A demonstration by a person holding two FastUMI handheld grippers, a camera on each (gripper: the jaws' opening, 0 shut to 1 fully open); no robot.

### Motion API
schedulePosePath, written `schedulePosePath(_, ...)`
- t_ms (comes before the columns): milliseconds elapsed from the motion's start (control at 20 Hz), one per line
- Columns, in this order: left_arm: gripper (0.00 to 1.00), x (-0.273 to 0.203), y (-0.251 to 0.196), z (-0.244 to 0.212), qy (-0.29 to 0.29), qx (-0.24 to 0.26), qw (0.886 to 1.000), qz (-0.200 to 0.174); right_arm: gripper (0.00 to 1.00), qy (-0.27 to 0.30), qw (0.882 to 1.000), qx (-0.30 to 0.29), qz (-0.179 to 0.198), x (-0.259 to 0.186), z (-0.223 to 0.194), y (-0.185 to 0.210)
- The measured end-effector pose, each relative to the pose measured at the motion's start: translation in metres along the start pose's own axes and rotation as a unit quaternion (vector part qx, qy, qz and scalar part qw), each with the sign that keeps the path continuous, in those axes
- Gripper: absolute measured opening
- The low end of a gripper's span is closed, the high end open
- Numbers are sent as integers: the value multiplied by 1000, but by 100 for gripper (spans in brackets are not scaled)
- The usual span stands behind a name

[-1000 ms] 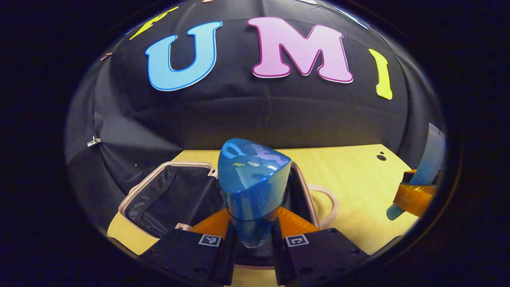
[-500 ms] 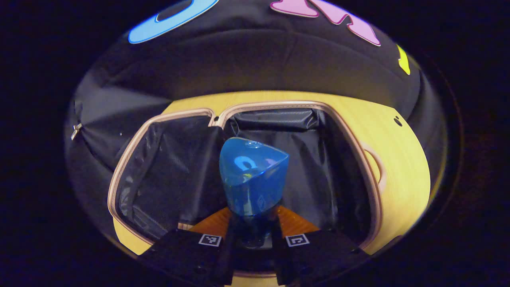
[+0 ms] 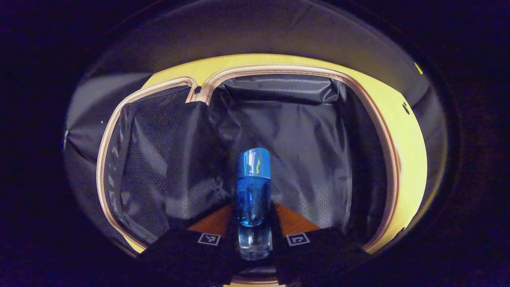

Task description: First open the suitcase, pack the skin care products into it, and then close the suitcase.

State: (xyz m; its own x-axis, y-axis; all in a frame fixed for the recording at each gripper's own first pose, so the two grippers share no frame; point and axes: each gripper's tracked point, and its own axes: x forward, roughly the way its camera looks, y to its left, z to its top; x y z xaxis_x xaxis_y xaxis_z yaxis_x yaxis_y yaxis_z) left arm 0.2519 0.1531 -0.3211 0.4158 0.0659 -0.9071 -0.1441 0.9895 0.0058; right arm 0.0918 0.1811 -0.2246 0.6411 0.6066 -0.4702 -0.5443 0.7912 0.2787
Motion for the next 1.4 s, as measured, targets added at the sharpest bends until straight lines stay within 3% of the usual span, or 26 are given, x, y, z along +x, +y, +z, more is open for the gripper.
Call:
schedulePosePath(50,49,0,0,0,-4,-6,1000,-2,42,-2,1000,-2,-3,3,2,-1)
schedulePosePath(150,48,-8,-11,5,-24,-25,999,-26,42,-4,1000,-19,-9,12,7,-2)
schedulePosePath(300,92,-49,-15,33,-143,-56,987,-40,42,12,1000,-27,-3,34,10,7)
schedulePosePath(350,100,-73,-8,43,-190,-66,979,-40,42,28,999,-25,-1,46,6,11)
schedulePosePath(450,97,-112,9,52,-258,-83,962,-31,37,53,998,-21,-1,67,5,20)
schedulePosePath(500,96,-128,22,49,-276,-87,957,-20,42,62,998,-24,-4,78,5,24)
schedulePosePath(650,98,-164,49,25,-303,-91,949,-11,42,98,995,-35,-8,114,-6,39)
schedulePosePath(750,96,-180,59,5,-315,-106,943,-19,36,137,990,-22,-18,135,-23,47)
schedulePosePath(800,97,-186,63,-5,-319,-113,941,-21,42,152,988,-15,-24,146,-30,51)
schedulePosePath(950,97,-200,72,-36,-325,-135,935,-33,42,195,980,15,-40,180,-46,67)
schedulePosePath(1100,97,-210,78,-61,-322,-165,931,-55,42,236,968,-3,-88,204,-65,58)
schedulePosePath(1150,92,-212,80,-67,-320,-174,929,-61,42,250,963,11,-98,211,-72,59)
schedulePosePath(1200,96,-214,83,-71,-321,-182,927,-64,42,264,958,31,-111,217,-80,58)
schedulePosePath(1400,96,-220,99,-81,-318,-181,929,-58,42,318,930,91,-162,229,-113,49)
